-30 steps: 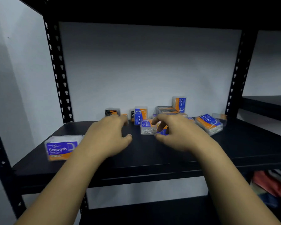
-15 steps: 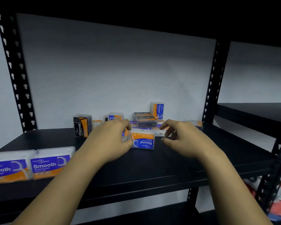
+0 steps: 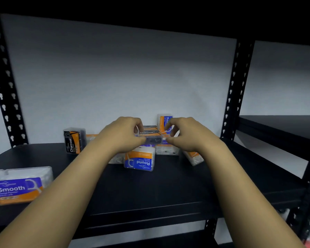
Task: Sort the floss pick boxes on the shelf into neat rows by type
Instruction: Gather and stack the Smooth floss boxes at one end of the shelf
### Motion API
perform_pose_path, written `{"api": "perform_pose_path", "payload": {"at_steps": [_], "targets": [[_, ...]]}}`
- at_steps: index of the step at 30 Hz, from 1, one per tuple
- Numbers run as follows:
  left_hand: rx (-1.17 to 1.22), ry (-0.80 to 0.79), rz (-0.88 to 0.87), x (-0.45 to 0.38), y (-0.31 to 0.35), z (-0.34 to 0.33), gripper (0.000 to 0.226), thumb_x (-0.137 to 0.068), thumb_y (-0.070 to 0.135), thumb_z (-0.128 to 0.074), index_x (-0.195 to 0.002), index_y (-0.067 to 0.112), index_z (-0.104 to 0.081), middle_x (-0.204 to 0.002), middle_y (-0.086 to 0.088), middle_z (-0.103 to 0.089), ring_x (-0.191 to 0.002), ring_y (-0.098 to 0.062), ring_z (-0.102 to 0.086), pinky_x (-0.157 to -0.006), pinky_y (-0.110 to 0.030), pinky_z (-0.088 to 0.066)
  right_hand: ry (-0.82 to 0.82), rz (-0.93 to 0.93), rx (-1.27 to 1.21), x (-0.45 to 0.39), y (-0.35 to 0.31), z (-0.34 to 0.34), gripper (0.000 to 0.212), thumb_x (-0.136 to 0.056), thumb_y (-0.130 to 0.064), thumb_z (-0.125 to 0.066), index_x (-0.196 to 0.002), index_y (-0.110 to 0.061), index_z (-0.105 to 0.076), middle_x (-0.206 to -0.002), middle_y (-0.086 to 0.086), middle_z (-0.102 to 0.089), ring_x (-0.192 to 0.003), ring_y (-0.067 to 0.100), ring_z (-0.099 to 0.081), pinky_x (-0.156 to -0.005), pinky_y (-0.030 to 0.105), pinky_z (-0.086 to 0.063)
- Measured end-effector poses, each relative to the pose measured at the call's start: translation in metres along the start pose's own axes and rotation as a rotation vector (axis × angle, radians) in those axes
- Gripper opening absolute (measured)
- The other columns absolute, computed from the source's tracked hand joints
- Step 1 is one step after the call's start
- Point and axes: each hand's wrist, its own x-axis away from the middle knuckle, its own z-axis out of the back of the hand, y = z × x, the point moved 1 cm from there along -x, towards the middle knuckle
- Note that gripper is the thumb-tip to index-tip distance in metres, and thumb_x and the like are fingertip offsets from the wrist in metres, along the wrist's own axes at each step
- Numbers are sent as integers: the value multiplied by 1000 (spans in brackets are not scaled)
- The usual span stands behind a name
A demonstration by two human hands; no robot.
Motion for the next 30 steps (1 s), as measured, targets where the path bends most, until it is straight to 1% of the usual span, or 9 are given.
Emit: {"api": "perform_pose_path", "payload": {"at_steps": [3,8,11,14,18,21,25,28,30], "targets": [[-37,-76,42,-20,2,-4,23,-82,36,-72,-102,25,-72,-105,6,-68,-91,-15,-64,-83,-37,-56,-53,27,7,-23,6,-1,29,-86,-32,-71,-115,-32,-67,-105,-5,-70,-90,16,-64,-82,35,-55],[-74,-219,120,-47,0,-4,13,-78,25,-78,-90,20,-74,-93,-1,-75,-81,-19,-72,-78,-39,-62,-148,76,35,-49,15,-8,28,-87,-28,-71,-115,-26,-69,-104,-4,-65,-87,14,-61,-74,29,-49],[-80,-288,168,-56,-5,-6,21,-77,28,-82,-93,20,-71,-94,0,-75,-83,-21,-74,-82,-42,-63,-172,80,61,-59,21,-11,27,-85,-28,-72,-112,-26,-70,-100,-5,-61,-88,15,-61,-73,29,-49],[-50,-263,162,-57,-16,-18,25,-74,32,-83,-93,25,-69,-94,4,-72,-88,-15,-70,-87,-40,-60,-170,87,43,-62,28,-20,26,-85,-30,-72,-111,-25,-70,-96,-7,-60,-90,17,-61,-74,30,-49],[11,-298,178,-54,-29,-31,27,-69,43,-80,-92,30,-71,-92,12,-74,-90,-9,-70,-92,-38,-57,-176,101,13,-58,35,-31,41,-85,-37,-74,-121,-24,-63,-105,-2,-64,-96,21,-62,-83,33,-53],[62,-303,190,-55,-33,-32,25,-70,40,-83,-90,29,-75,-87,14,-77,-89,-5,-71,-94,-36,-56,-154,91,45,-59,40,-33,48,-83,-44,-74,-123,-24,-58,-113,1,-66,-98,23,-62,-84,35,-53],[81,-321,194,-54,-36,-33,30,-73,39,-86,-99,27,-76,-96,13,-76,-94,-5,-70,-98,-34,-55,-188,48,122,-60,50,-38,58,-79,-49,-79,-128,-24,-61,-121,1,-65,-103,22,-64,-93,40,-56],[63,-364,206,-52,-37,-30,47,-72,42,-85,-114,26,-73,-108,13,-73,-102,-4,-67,-102,-30,-51,-228,22,150,-60,54,-39,62,-77,-50,-81,-130,-23,-63,-124,0,-65,-106,21,-64,-94,42,-56],[44,-407,208,-50,-36,-29,62,-63,46,-86,-120,27,-70,-108,15,-71,-100,-3,-65,-103,-31,-50,-245,0,172,-60,55,-41,61,-75,-53,-83,-125,-23,-65,-120,0,-66,-103,22,-65,-93,42,-57]]}}
